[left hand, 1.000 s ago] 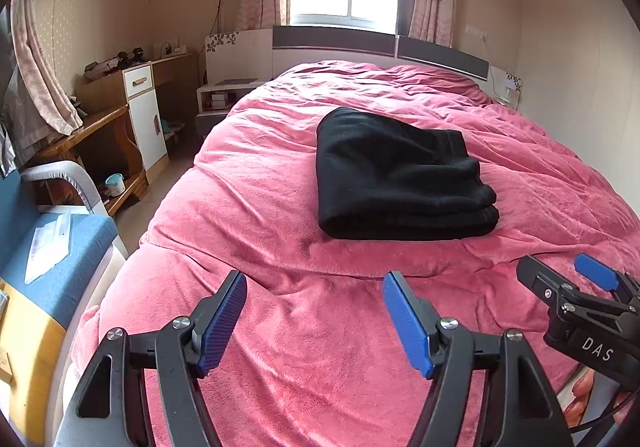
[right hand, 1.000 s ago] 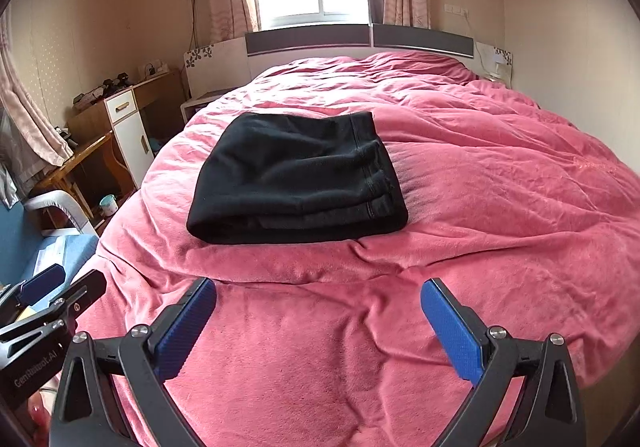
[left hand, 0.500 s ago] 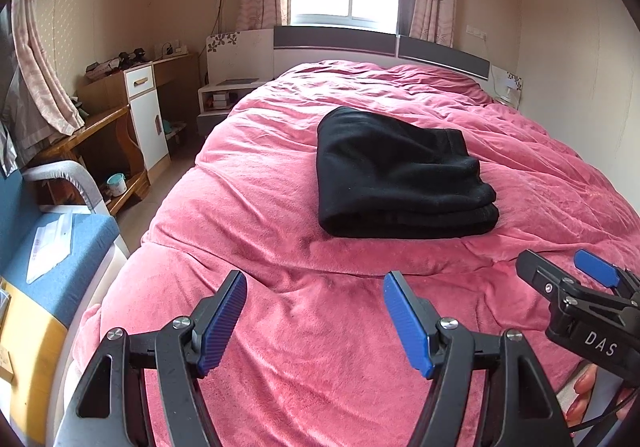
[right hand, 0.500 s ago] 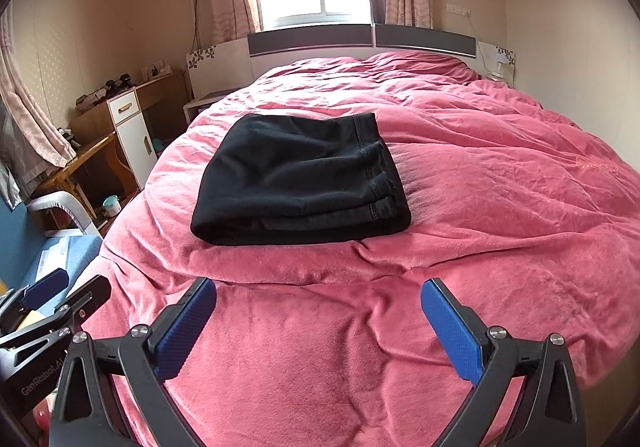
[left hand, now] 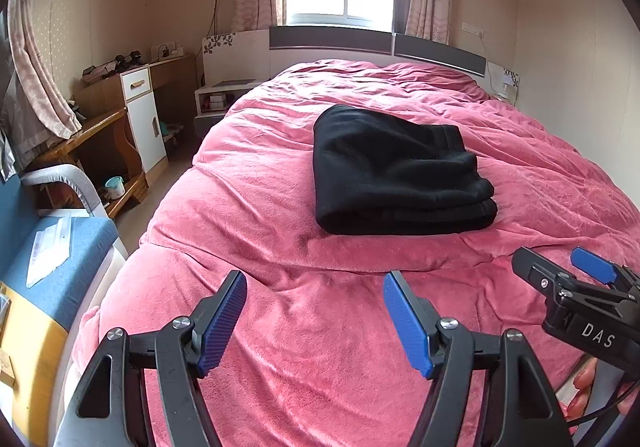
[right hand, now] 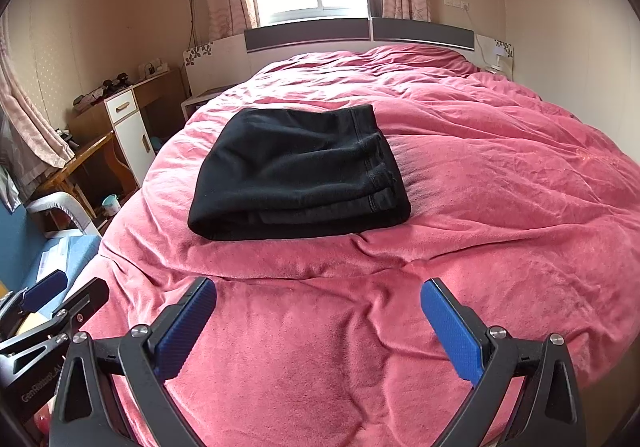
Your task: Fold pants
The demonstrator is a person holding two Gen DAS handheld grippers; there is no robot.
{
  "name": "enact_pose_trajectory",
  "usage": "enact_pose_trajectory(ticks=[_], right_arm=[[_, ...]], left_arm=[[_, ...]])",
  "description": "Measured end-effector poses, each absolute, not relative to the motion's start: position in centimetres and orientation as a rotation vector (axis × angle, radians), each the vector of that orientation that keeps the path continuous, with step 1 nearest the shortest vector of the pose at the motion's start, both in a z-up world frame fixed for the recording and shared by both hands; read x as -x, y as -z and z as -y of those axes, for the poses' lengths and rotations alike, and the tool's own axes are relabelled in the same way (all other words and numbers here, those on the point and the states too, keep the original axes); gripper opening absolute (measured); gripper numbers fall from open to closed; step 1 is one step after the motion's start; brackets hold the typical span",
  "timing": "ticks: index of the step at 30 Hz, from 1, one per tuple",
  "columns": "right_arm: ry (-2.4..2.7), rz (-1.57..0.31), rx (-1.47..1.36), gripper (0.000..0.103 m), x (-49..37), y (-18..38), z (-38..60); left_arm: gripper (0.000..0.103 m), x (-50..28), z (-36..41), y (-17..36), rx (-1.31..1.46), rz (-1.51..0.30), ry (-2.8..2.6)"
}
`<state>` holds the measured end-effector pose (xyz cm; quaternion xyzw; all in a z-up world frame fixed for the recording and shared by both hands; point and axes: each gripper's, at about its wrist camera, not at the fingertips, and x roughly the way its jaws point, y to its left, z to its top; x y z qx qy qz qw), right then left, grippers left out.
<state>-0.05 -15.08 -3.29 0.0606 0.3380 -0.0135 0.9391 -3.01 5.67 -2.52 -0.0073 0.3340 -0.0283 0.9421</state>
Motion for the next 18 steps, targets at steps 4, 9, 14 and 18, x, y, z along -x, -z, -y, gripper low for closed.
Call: enact_pose_trajectory(ticks=[4, 9, 14, 18], right_arm=[[0.03, -0.697, -0.117, 0.103, 0.0, 3.5, 15.0], [0.032, -0.706, -0.126, 0.103, -0.1, 3.6, 15.1], [0.029, -0.711, -0.13, 0.103, -0.1, 3.8, 15.1], [0.029, -0.72, -0.134, 0.103, -0.2, 4.1, 15.2]], left_arm=[[0.072, 2.9, -5.6, 2.7, 0.01, -0.691, 0.055], [0.072, 2.8, -5.7, 2.9, 0.013, -0.703, 0.061], [0.072, 2.7, -5.8, 3.3, 0.018, -0.713, 0.058], [0.072, 2.7, -5.9, 3.6, 0.014, -0.708, 0.041]])
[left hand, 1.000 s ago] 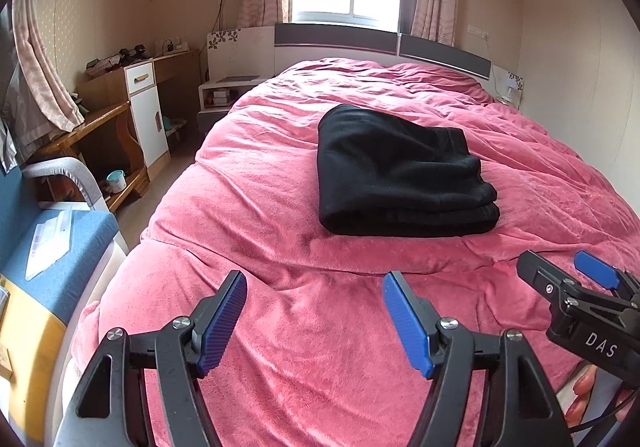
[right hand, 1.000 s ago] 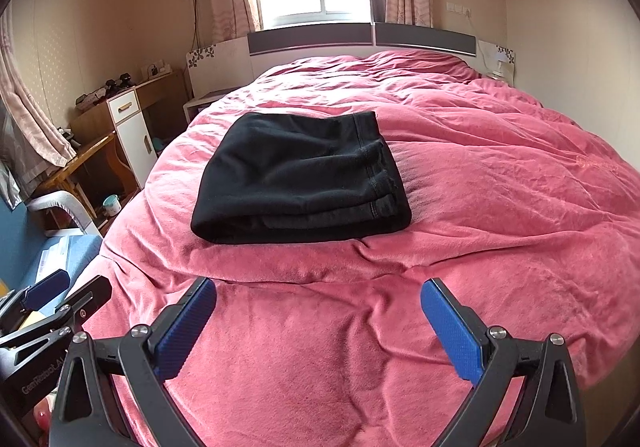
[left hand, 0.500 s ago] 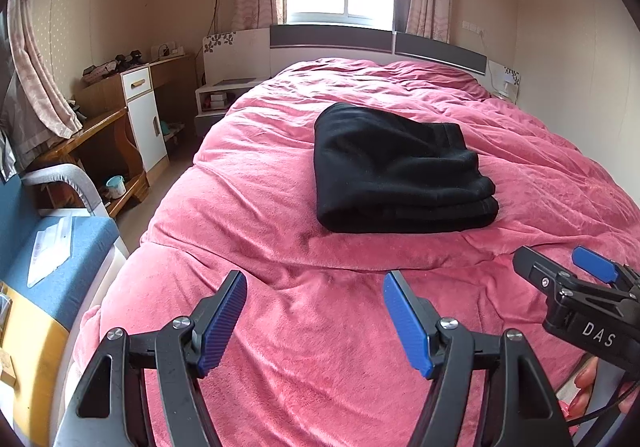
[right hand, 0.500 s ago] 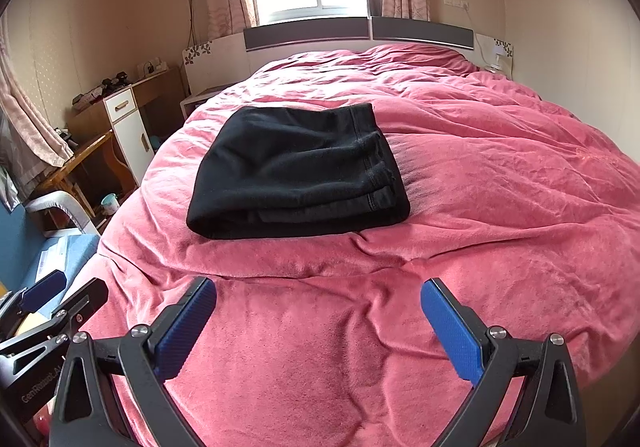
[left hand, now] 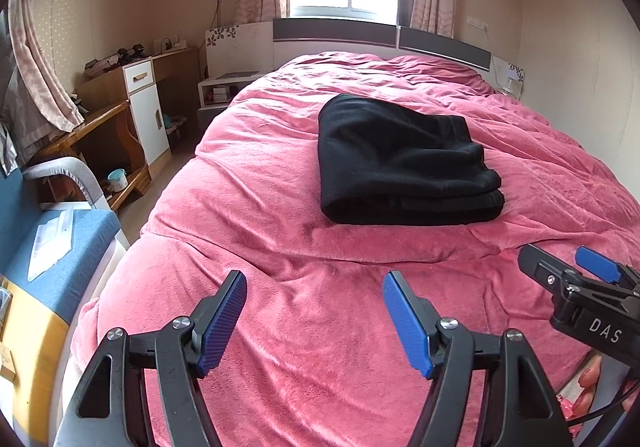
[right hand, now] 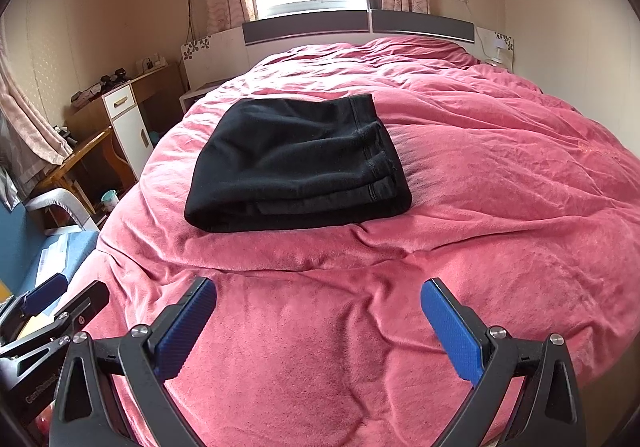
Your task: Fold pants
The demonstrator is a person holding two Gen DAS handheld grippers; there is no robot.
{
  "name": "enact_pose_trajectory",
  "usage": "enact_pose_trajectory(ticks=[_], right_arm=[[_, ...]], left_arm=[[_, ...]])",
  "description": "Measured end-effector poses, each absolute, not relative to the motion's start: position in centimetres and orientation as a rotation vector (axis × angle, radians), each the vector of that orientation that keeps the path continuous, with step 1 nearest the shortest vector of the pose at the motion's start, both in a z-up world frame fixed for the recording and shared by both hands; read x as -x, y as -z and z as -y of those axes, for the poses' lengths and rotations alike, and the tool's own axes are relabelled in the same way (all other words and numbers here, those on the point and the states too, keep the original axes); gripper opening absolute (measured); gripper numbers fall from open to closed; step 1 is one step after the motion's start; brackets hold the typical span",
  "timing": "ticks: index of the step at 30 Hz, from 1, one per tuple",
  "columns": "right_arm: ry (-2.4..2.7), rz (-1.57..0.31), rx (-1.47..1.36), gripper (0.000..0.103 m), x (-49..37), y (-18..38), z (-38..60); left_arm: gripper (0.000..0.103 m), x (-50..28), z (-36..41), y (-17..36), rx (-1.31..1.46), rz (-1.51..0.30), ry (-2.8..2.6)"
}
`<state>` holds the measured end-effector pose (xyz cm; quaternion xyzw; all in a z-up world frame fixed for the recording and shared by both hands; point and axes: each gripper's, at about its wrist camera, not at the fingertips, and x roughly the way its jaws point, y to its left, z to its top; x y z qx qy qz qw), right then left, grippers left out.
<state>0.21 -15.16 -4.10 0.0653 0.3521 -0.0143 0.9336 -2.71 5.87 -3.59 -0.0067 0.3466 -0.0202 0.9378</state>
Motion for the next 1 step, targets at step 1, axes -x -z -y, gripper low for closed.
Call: enact_pose_trajectory(ticks=[1], right_arm=[[0.029, -0.726, -0.135, 0.103, -0.25, 4.22, 15.15]], left_arm=[[0.072, 2.63, -5.84, 3.71, 0.011, -0.714, 0.041]])
